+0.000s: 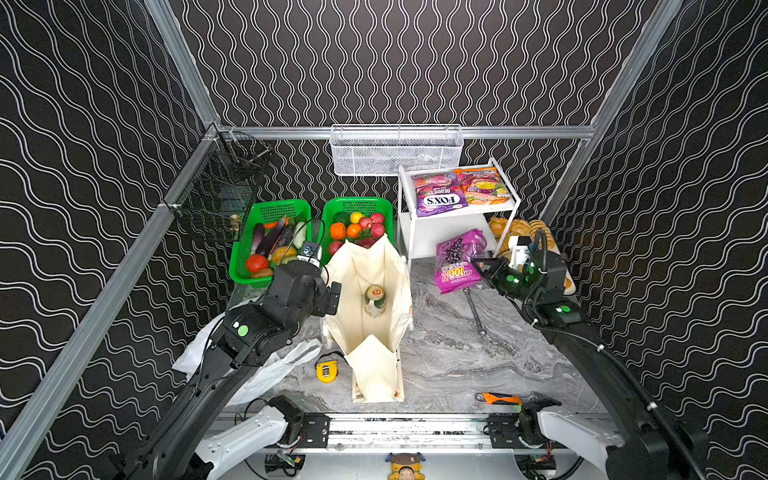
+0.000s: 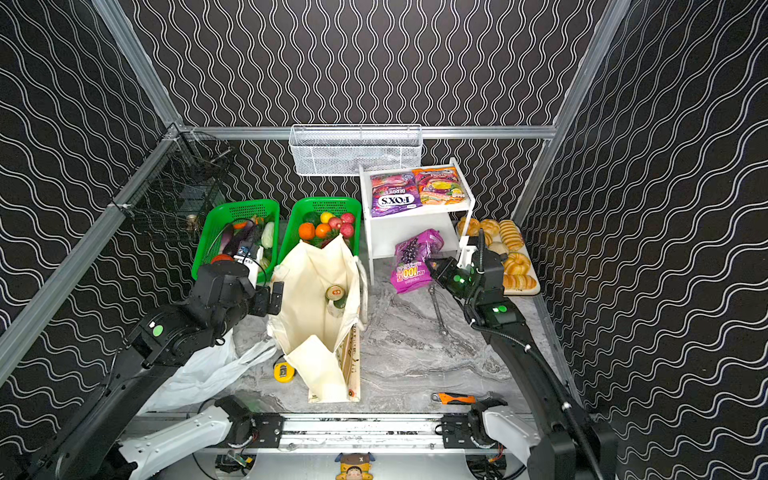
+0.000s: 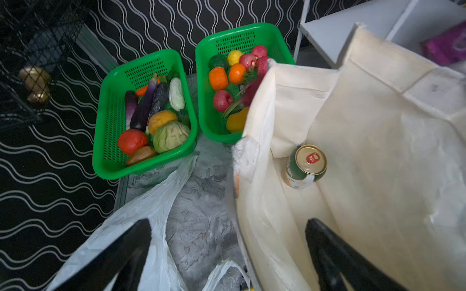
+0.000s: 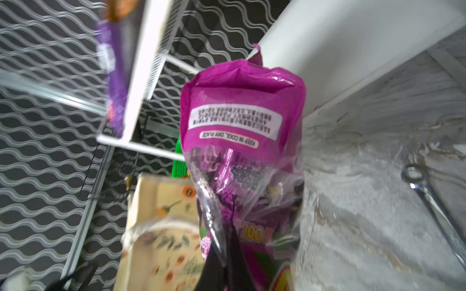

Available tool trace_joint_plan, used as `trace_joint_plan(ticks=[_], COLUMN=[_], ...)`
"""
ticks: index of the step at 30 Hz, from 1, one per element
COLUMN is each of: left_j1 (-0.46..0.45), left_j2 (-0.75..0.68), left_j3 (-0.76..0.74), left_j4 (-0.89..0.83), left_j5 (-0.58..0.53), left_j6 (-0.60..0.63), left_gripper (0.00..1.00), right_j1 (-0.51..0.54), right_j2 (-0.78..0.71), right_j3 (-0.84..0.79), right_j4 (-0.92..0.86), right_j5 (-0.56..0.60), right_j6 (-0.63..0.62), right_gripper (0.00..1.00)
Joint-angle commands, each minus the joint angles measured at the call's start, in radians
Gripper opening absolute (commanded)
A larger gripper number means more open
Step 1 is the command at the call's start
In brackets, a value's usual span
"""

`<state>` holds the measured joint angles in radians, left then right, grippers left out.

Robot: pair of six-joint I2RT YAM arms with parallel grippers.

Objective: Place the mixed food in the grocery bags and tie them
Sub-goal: 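Pull the purple snack bag off the shelf and carry it over the tote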

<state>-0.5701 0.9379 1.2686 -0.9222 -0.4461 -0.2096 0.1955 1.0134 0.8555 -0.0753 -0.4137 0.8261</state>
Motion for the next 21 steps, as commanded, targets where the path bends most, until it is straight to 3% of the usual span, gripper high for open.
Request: trace_joint_plan(ticks=[1, 4, 9, 12, 14, 21], left_j1=[0.075, 0.128, 0.152, 0.151, 0.151, 0.152], left_j2=[0.016, 0.031, 0.008, -0.033, -0.058, -0.082], left_j3=[0.018, 0.023, 0.01, -0.016, -0.038, -0.095], left_j4=[0.003, -0.006, -0.04, -0.041, -0.04, -0.032], left_j5=[0.184, 0.301, 0.345, 0.382, 0.4, 0.469], left_j6=[-0.049, -0.081, -0.148, -0.176, -0.192, -0.222], left_gripper=[0.99, 0.99, 0.99, 0.94, 0.88, 0.77], right_j1=[0.001, -0.001, 0.001, 0.027, 0.083, 0.456], right_j2=[-0.101, -0.166, -0.204, -0.191, -0.175, -0.038], right_j3=[0.041, 0.118, 0.239, 0.282, 0.315, 0.465], right_j4=[-0.109, -0.213, -0.24, -0.205, -0.225, -0.294], right_j5=[-0.084, -0.14, -0.281, -0.344, -0.305, 0.033], right_j6=[-0.074, -0.099, -0.047, 0.007, 0.002, -0.071], right_gripper=[0.0, 0.0, 0.0, 0.0, 0.0, 0.0])
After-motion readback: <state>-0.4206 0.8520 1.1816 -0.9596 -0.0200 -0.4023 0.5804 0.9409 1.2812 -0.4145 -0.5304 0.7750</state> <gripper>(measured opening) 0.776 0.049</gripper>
